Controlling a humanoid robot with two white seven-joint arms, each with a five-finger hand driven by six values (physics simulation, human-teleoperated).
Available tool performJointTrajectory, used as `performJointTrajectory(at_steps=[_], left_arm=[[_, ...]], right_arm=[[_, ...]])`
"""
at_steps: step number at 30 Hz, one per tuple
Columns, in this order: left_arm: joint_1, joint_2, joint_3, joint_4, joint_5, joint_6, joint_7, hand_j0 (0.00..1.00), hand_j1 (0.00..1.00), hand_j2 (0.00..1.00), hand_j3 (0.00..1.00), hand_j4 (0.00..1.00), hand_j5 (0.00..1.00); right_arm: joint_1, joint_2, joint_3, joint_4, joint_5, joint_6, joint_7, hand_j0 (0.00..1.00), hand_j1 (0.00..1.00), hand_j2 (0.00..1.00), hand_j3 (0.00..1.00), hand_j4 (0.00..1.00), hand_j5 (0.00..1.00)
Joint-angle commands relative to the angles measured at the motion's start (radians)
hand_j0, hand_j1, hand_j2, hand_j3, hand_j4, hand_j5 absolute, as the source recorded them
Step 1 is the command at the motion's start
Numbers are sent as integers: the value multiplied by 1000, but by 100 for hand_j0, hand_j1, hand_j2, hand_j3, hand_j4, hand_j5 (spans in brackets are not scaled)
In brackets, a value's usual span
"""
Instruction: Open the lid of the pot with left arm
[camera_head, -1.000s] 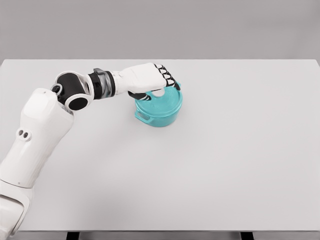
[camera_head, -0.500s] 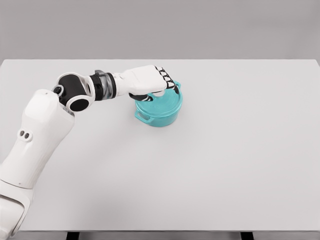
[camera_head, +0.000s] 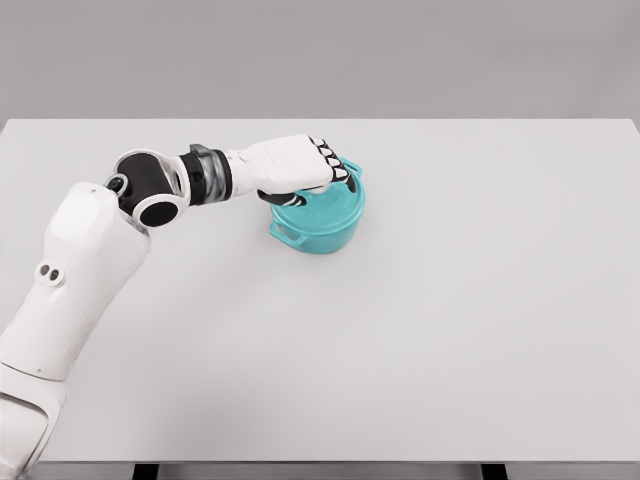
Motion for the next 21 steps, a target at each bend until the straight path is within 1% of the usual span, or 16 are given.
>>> performJointTrajectory(at_steps=[1, 21], left_arm=[[0, 0, 2, 0, 6, 3, 1, 73, 73, 73, 73, 73, 73], [-2, 6, 2, 1, 5, 3, 1, 71, 71, 71, 71, 71, 71]], right_arm=[[0, 0, 0, 0, -1, 0, 0, 100, 100, 100, 100, 100, 100], [0, 0, 0, 0, -1, 0, 0, 100, 100, 100, 100, 100, 100]])
